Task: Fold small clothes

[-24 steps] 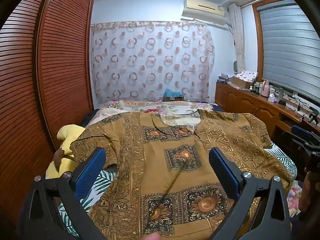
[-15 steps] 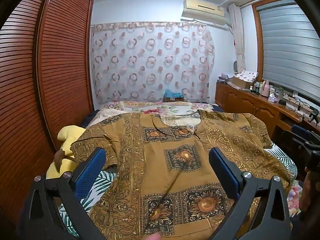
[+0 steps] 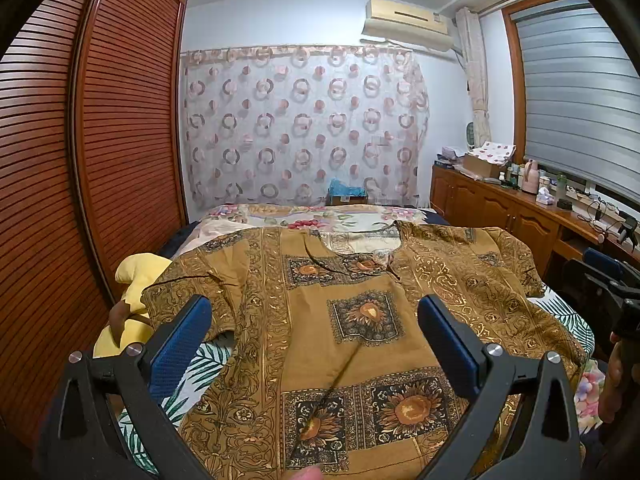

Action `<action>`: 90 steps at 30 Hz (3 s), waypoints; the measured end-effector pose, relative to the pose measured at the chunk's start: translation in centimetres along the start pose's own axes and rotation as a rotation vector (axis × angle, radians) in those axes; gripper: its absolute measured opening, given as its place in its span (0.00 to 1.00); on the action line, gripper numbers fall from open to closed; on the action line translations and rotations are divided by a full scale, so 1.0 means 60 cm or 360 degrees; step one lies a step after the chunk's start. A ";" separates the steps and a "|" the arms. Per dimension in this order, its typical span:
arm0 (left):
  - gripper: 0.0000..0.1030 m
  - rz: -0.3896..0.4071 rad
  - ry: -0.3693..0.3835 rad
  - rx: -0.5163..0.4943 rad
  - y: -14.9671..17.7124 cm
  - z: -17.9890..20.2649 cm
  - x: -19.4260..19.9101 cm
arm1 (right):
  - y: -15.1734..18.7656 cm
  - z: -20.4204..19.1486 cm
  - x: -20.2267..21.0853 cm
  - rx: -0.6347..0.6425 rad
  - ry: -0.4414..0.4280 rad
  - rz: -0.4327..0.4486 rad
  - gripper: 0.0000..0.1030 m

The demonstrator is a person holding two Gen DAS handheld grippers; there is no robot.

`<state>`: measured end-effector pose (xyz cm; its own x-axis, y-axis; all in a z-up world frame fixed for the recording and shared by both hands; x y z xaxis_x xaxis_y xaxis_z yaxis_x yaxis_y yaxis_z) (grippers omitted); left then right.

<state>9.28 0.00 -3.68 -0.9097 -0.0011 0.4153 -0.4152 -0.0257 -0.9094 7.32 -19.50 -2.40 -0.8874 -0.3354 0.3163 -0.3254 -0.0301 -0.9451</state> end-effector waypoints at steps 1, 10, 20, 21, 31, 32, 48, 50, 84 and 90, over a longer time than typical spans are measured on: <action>1.00 0.0001 0.0001 -0.0001 0.000 0.000 0.000 | 0.000 0.000 0.000 0.0001 0.0000 0.0000 1.00; 1.00 0.0005 -0.0002 -0.0004 0.000 0.000 0.000 | -0.001 0.000 0.000 0.0001 0.0002 0.0002 1.00; 1.00 0.0009 -0.0002 -0.0008 -0.023 0.005 0.013 | -0.001 0.000 0.001 -0.0002 0.0002 0.0005 1.00; 1.00 0.0011 0.0001 -0.0009 -0.023 0.005 0.013 | -0.002 0.000 0.001 -0.0002 0.0001 0.0005 1.00; 1.00 0.0016 0.0001 -0.0011 -0.040 0.004 0.016 | -0.002 0.001 0.001 -0.0003 0.0002 0.0007 1.00; 1.00 0.0016 0.0001 -0.0011 -0.042 0.004 0.015 | -0.002 0.001 0.001 -0.0003 0.0001 0.0007 1.00; 1.00 0.0024 -0.0002 -0.0017 -0.040 0.006 0.017 | -0.004 0.003 0.000 -0.0005 0.0004 0.0014 1.00; 1.00 0.0027 -0.0004 -0.0018 -0.036 0.007 0.017 | -0.004 0.002 0.000 -0.0006 0.0003 0.0013 1.00; 1.00 -0.0149 -0.0075 -0.0014 0.012 -0.098 -0.066 | 0.010 -0.025 -0.101 0.0077 -0.0211 -0.0128 1.00; 1.00 -0.0203 -0.0099 -0.0013 0.019 -0.139 -0.096 | -0.011 -0.021 -0.150 0.0121 -0.0290 -0.0200 1.00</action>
<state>13.96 8.34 -7.29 -0.8471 -0.0603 0.5280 -0.5277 -0.0212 -0.8492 15.11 -15.26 -4.51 -0.7658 -0.4886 0.4181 -0.3978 -0.1509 -0.9050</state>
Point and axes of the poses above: each gripper's, at about its wrist camera, not at the fingertips, and x roughly against the way its jaws point, z to its right, y to its underside, the point moved 10 cm from there along -x, roughly the way its jaws point, and after that the axes turned 3 degrees about -z, right-handed, at the moved point
